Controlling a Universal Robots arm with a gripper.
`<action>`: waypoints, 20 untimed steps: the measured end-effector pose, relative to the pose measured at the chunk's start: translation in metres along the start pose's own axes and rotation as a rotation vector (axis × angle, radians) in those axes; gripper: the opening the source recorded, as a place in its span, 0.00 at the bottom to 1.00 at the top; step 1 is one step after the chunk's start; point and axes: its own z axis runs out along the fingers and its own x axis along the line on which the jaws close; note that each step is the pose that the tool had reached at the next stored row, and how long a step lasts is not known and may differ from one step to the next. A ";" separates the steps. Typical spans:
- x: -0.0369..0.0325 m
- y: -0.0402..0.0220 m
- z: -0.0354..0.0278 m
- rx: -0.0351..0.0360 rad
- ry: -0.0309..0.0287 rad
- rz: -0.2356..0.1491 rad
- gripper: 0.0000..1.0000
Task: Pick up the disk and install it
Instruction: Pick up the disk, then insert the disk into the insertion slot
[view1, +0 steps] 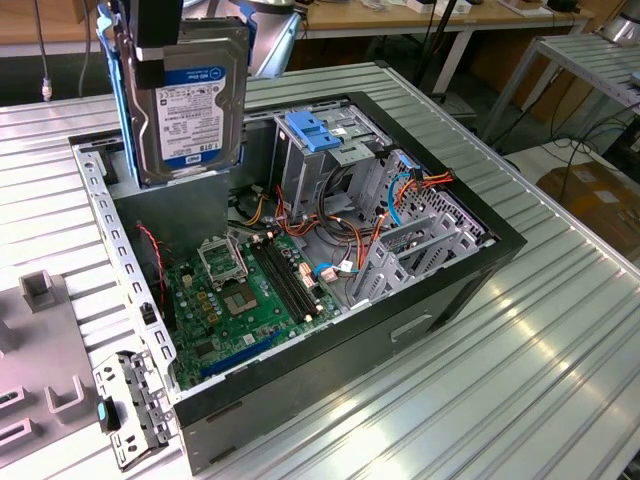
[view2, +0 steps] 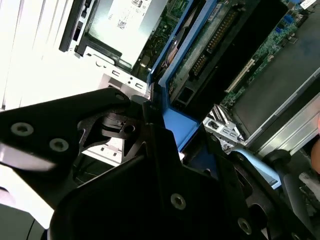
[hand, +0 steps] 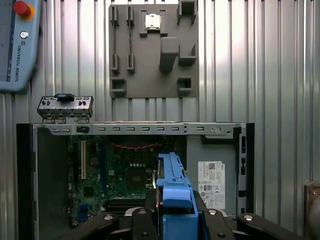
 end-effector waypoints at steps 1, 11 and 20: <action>0.0008 -0.0012 0.0001 -0.0001 0.0000 0.000 0.37; 0.0008 -0.0320 0.0039 0.0001 0.0089 0.004 0.37; 0.0006 -0.0408 0.0042 0.0001 0.0092 0.008 0.37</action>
